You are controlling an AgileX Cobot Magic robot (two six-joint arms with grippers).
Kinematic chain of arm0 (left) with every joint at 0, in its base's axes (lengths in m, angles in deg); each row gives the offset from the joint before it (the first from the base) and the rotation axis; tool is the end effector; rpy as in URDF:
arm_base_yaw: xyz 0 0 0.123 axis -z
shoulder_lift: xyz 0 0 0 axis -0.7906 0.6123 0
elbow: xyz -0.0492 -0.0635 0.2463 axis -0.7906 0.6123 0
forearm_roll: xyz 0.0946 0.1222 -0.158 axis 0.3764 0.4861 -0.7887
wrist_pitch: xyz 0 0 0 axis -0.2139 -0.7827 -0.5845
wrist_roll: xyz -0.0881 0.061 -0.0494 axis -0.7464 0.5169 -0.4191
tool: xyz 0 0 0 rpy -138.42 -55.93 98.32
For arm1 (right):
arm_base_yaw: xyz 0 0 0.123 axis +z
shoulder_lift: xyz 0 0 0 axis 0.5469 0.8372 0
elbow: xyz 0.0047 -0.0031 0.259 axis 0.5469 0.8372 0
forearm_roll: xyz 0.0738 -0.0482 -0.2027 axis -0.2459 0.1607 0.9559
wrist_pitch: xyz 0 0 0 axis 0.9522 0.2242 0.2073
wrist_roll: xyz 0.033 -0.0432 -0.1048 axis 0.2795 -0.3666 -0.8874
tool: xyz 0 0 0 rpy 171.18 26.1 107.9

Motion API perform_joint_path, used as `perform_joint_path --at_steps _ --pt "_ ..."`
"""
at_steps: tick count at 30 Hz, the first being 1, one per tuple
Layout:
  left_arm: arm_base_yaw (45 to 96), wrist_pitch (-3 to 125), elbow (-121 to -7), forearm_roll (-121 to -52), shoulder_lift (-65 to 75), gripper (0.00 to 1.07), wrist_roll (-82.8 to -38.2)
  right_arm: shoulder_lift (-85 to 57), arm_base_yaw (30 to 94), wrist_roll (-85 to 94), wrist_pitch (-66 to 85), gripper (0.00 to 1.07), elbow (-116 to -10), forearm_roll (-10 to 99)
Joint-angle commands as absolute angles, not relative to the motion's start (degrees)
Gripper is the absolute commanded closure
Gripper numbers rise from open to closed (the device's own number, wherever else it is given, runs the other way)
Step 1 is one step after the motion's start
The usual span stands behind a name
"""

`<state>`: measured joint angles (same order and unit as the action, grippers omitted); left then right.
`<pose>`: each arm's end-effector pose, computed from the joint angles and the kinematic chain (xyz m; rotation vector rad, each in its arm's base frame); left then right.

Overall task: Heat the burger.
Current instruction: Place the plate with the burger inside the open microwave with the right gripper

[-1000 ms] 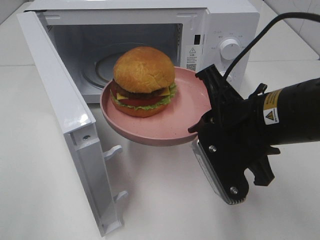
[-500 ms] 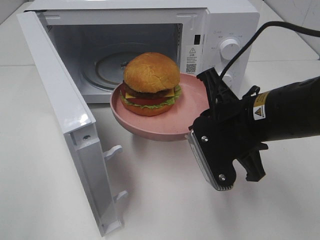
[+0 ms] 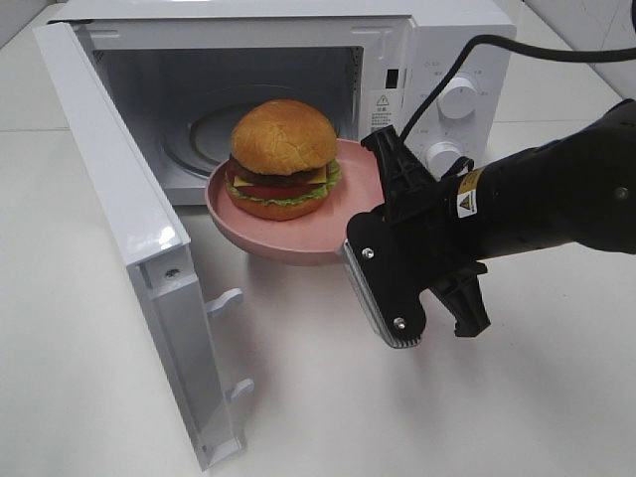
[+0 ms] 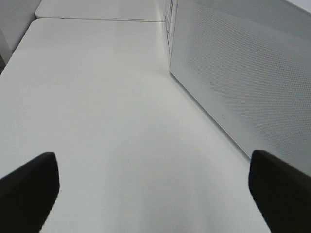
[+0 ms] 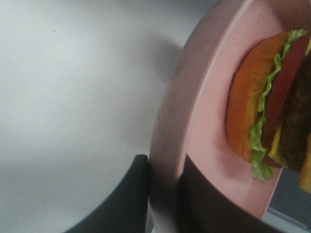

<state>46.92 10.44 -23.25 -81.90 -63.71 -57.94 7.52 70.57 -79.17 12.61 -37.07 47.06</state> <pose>0.0152 -0.0166 0.2534 0.0299 2.0333 -0.0804 0.2398 0.1834 0.1650 -2.1352 1.0390 -0.4588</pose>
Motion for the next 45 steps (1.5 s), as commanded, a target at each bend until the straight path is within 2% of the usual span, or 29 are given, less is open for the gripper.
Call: perform_joint_path --at_steps 1,27,45 --pt "46.7 11.2 -23.2 -82.1 -64.4 0.09 -58.2 7.7 70.3 -79.6 7.1 1.00 -38.8 47.2" --pt "46.7 11.2 -23.2 -82.1 -64.4 0.09 -58.1 15.8 70.3 -78.7 7.2 0.99 -48.5 48.7" --pt "46.7 11.2 -23.2 -82.1 -64.4 0.09 -58.1 17.8 70.3 -78.0 7.2 0.98 -51.4 49.8"
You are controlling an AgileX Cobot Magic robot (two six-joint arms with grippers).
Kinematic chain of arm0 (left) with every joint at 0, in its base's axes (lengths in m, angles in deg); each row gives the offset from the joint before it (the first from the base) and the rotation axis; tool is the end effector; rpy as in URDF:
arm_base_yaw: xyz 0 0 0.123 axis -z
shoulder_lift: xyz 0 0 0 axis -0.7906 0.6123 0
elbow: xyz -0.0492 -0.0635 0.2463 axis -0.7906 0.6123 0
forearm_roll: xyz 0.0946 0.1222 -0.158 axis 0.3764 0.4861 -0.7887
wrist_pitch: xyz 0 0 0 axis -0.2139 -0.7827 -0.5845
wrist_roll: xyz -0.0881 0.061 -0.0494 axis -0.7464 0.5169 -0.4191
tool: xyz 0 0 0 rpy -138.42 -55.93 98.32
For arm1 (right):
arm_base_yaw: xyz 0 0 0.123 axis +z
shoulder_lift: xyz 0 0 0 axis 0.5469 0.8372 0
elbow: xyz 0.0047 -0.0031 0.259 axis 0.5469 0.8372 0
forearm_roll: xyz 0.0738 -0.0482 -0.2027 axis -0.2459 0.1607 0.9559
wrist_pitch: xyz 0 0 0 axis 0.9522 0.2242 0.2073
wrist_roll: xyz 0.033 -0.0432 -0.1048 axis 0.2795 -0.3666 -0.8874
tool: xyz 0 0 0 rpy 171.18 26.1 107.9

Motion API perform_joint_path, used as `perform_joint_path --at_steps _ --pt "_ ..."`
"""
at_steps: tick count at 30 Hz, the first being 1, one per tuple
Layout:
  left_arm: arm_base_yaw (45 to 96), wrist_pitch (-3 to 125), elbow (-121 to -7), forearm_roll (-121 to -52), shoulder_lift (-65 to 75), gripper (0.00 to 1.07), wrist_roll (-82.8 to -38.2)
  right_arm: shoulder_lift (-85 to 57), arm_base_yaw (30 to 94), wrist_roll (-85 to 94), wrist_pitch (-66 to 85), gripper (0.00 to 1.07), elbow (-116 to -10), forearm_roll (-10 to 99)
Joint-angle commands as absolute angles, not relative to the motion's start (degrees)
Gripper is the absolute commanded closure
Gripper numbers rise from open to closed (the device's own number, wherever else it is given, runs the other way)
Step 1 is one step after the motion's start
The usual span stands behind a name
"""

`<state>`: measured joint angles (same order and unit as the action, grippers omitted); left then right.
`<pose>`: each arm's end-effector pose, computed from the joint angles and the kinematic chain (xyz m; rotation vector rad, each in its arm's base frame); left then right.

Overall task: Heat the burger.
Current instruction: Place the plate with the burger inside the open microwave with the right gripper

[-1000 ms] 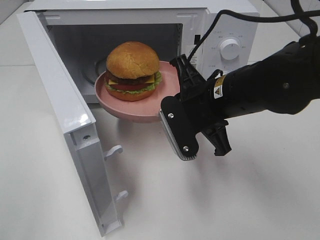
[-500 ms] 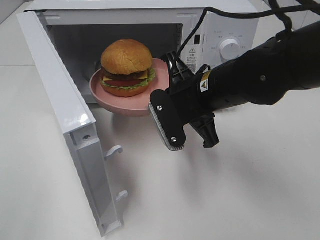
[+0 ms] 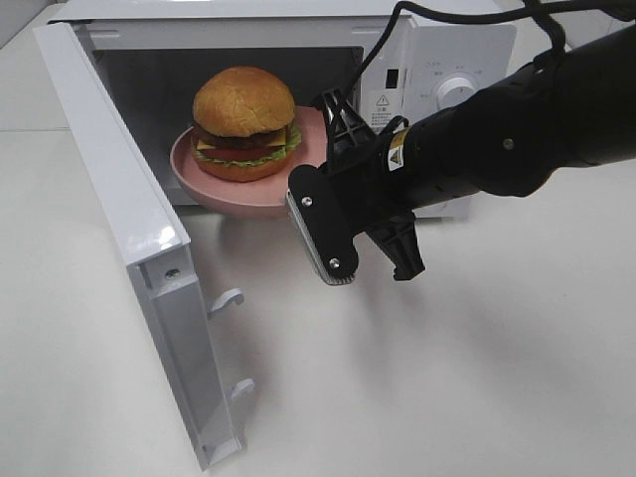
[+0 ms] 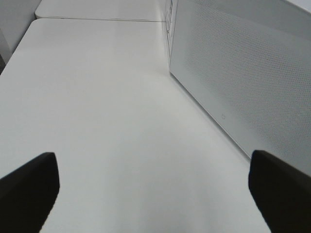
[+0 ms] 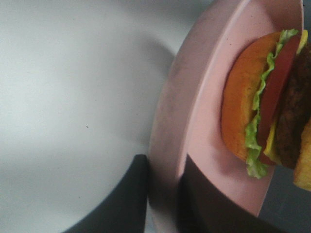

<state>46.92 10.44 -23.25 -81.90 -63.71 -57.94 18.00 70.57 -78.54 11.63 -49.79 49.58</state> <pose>0.0152 -0.0166 0.2534 0.0299 2.0333 -0.0804 0.2837 0.2172 0.1655 -2.1052 0.9810 -0.4983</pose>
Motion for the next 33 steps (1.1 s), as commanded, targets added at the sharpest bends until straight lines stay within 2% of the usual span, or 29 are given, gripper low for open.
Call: perform_joint_path --at_steps 1,33 --pt "46.7 11.2 -23.2 -82.1 -64.4 0.09 -58.1 18.7 70.3 -78.0 7.3 0.98 -51.9 49.8" --pt "46.7 11.2 -23.2 -82.1 -64.4 0.09 -58.1 29.7 67.9 -75.9 9.2 0.96 -65.5 49.8"
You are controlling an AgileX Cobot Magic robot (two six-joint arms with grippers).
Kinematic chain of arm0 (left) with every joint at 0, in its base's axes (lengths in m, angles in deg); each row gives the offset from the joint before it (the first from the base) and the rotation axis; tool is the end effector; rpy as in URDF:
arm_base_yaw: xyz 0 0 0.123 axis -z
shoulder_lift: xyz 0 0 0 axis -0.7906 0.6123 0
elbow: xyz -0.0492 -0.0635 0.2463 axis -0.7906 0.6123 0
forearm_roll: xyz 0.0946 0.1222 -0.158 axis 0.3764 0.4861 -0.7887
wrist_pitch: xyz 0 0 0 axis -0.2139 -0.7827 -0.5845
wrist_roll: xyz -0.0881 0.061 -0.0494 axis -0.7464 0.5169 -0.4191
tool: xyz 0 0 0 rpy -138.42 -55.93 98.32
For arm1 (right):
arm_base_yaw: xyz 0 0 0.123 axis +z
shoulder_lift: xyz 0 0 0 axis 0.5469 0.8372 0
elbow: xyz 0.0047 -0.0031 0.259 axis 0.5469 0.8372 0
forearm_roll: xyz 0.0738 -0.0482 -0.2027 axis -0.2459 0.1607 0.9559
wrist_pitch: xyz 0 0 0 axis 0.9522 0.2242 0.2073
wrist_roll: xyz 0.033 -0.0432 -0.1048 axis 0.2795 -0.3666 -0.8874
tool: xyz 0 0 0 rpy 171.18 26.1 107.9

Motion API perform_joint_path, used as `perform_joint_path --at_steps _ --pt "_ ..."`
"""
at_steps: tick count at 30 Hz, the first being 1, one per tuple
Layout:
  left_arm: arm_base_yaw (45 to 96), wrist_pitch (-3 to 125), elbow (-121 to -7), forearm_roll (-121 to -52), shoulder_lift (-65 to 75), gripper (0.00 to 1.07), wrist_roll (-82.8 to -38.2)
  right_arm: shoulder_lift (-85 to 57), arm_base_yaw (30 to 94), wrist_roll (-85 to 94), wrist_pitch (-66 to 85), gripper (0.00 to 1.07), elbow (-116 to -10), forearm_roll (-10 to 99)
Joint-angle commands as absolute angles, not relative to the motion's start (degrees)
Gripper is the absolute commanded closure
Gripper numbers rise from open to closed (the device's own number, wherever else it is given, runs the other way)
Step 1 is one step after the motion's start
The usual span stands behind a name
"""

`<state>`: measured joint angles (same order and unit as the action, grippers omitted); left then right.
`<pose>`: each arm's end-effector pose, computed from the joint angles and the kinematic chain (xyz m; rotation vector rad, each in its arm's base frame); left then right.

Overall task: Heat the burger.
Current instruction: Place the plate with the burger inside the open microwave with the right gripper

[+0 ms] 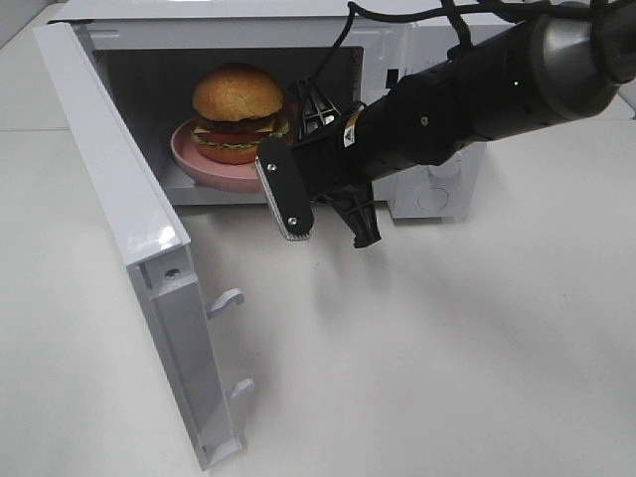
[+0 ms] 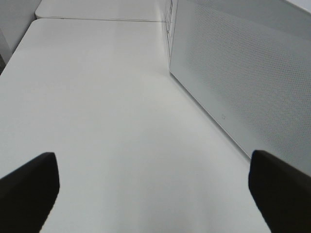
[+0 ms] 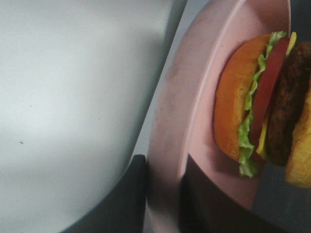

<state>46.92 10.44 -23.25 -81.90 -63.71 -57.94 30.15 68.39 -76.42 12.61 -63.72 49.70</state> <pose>0.0152 -0.0166 0.2534 0.0299 2.0333 -0.0804 0.3363 0.2375 0.1491 -2.0561 1.0518 -0.5076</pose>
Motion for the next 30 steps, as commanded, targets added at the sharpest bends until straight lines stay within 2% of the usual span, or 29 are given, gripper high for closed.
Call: perform_joint_path --at_steps 1,13,19,30 --pt "46.7 11.2 -23.2 -82.1 -64.4 0.09 -58.1 30.4 67.9 -75.9 9.1 0.96 -66.5 49.8" --pt "46.7 11.2 -23.2 -82.1 -64.4 0.09 -58.2 36.2 67.6 -72.7 10.2 0.95 -75.2 50.0" --pt "46.7 11.2 -23.2 -82.1 -64.4 0.09 -58.2 39.9 67.6 -70.4 13.5 0.95 -80.6 54.8" --pt "46.7 11.2 -23.2 -81.8 -64.4 0.09 -58.2 43.2 67.6 -67.1 14.4 0.95 -85.0 56.2"
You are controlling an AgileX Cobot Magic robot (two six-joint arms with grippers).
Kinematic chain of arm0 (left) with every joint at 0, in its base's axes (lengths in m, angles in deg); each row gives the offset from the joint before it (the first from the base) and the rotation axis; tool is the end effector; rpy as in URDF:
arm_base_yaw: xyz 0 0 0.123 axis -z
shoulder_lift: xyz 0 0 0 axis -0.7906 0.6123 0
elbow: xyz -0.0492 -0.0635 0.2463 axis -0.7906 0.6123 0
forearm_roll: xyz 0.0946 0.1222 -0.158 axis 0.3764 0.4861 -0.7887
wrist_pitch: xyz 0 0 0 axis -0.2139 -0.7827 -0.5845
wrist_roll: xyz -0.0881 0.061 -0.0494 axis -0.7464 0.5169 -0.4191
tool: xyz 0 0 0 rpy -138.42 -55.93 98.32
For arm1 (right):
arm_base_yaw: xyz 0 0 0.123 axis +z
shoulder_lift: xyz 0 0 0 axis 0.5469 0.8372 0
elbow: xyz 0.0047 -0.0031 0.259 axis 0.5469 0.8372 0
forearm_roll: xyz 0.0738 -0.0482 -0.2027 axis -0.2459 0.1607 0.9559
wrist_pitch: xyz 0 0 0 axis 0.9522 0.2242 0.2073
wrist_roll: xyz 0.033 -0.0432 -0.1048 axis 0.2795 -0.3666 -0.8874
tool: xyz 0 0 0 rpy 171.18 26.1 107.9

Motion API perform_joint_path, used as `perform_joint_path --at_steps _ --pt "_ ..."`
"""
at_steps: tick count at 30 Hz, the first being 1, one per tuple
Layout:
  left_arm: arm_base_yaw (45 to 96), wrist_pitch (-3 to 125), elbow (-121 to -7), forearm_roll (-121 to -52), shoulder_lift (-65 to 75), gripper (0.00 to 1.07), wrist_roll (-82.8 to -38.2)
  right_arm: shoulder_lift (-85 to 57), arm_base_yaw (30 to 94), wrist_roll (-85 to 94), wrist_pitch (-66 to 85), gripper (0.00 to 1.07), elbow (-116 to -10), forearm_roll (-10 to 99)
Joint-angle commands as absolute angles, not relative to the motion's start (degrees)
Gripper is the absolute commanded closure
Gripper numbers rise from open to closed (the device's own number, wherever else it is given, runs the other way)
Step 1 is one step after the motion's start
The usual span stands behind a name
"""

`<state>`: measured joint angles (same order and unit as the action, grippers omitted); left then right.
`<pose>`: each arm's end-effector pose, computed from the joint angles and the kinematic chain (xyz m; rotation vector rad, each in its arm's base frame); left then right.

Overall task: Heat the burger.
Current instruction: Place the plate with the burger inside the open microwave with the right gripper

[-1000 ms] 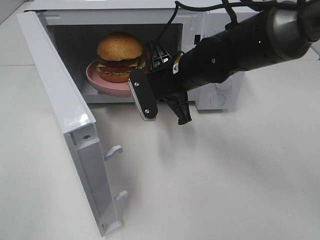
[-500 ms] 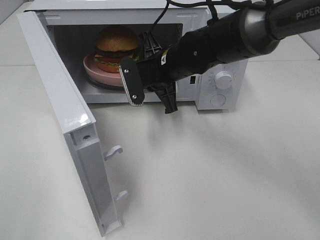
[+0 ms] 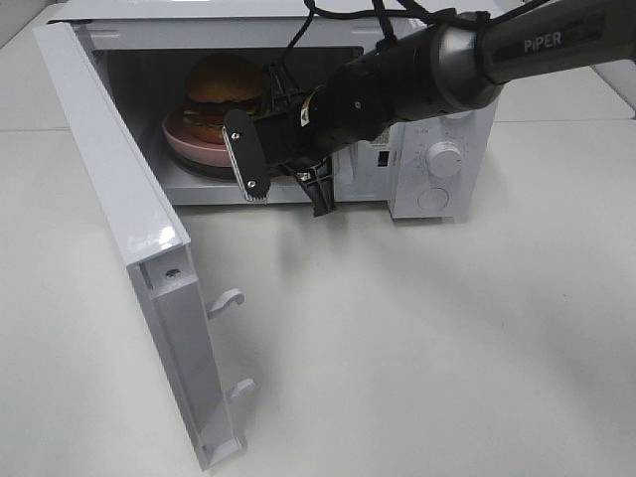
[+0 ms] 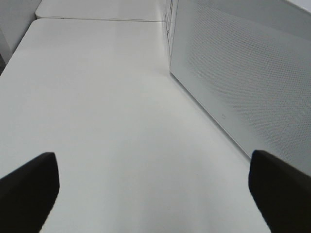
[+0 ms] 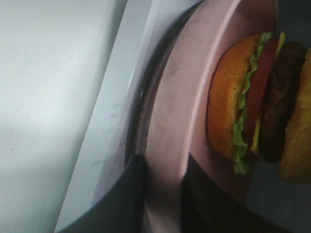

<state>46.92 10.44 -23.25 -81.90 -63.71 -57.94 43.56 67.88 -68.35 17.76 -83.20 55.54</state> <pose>0.0152 -0.0166 0.2534 0.0299 2.0333 -0.0804 0.3893 0.2674 0.1336 -2.0106 1.1014 -0.5172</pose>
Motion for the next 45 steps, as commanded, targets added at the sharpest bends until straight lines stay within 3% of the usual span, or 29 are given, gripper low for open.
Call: perform_joint_path --at_steps 1,16,21,26,29,45 --pt "46.7 11.2 -23.2 -81.8 -64.4 0.09 -58.2 43.2 67.6 -67.1 14.4 0.95 -85.0 56.2" --pt "46.7 11.2 -23.2 -81.8 -64.4 0.09 -58.2 43.2 67.6 -65.9 14.6 0.92 -85.1 57.3" --pt "46.7 11.2 -23.2 -81.8 -64.4 0.09 -58.2 43.2 67.6 -63.1 14.7 0.86 -85.1 57.5" --pt "46.7 11.2 -23.2 -81.8 -64.4 0.09 -58.2 43.2 67.6 -60.3 15.2 0.71 -85.0 58.7" --pt "46.7 11.2 -23.2 -81.8 -64.4 0.09 -58.2 43.2 67.6 -59.1 15.2 0.67 -85.0 59.4" --pt "46.7 11.2 -23.2 -81.8 -64.4 0.09 -58.2 42.1 67.7 -57.0 17.0 0.66 -82.0 60.2"
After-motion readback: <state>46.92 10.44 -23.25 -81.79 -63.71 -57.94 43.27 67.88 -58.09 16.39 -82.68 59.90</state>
